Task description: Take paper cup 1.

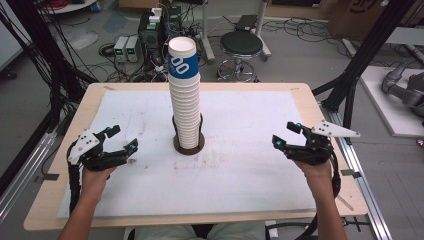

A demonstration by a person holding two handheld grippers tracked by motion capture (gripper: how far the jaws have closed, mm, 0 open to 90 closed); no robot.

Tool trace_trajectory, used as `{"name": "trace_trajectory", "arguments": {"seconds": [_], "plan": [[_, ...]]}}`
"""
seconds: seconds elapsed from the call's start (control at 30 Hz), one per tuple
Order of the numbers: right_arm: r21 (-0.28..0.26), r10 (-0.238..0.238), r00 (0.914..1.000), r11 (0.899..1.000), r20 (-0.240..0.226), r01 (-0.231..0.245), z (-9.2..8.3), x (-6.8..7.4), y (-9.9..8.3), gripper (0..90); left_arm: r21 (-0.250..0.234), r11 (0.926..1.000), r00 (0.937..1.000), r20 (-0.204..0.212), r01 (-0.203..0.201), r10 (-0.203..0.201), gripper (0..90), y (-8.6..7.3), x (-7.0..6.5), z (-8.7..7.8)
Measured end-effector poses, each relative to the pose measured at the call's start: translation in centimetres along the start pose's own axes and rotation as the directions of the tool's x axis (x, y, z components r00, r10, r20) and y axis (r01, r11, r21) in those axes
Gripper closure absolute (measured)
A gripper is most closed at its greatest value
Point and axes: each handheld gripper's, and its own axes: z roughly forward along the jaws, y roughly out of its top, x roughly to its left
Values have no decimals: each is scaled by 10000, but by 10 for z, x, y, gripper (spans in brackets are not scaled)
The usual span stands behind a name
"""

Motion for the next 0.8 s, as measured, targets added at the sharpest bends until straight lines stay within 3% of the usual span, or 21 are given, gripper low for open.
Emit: {"name": "trace_trajectory", "arguments": {"seconds": [0.03, 0.2, 0.4, 0.73, 0.8], "plan": [[-58, -127, 9996, 9999, -262, 126, 5, 4, 13, 202, -4, 10000, 10000, 11, 6, -6, 165, 0, 0, 0], [-127, -479, 9968, 9988, -643, 471, 15, 12, 40, 202, 26, 10000, 10000, 45, -35, 35, 165, 0, 0, 0], [67, -1050, 9860, 9943, -1292, 1068, 35, 25, 78, 202, 24, 10000, 10000, 40, -2, 2, 165, 0, 0, -1], [47, -1394, 9729, 9898, -1847, 1427, 54, 39, 115, 202, -18, 10000, 10000, 36, 4, -4, 166, 0, 0, -1], [81, -1507, 9665, 9878, -2078, 1558, 61, 43, 126, 202, -32, 10000, 10000, 30, 30, -30, 167, 0, 0, -1]]}}
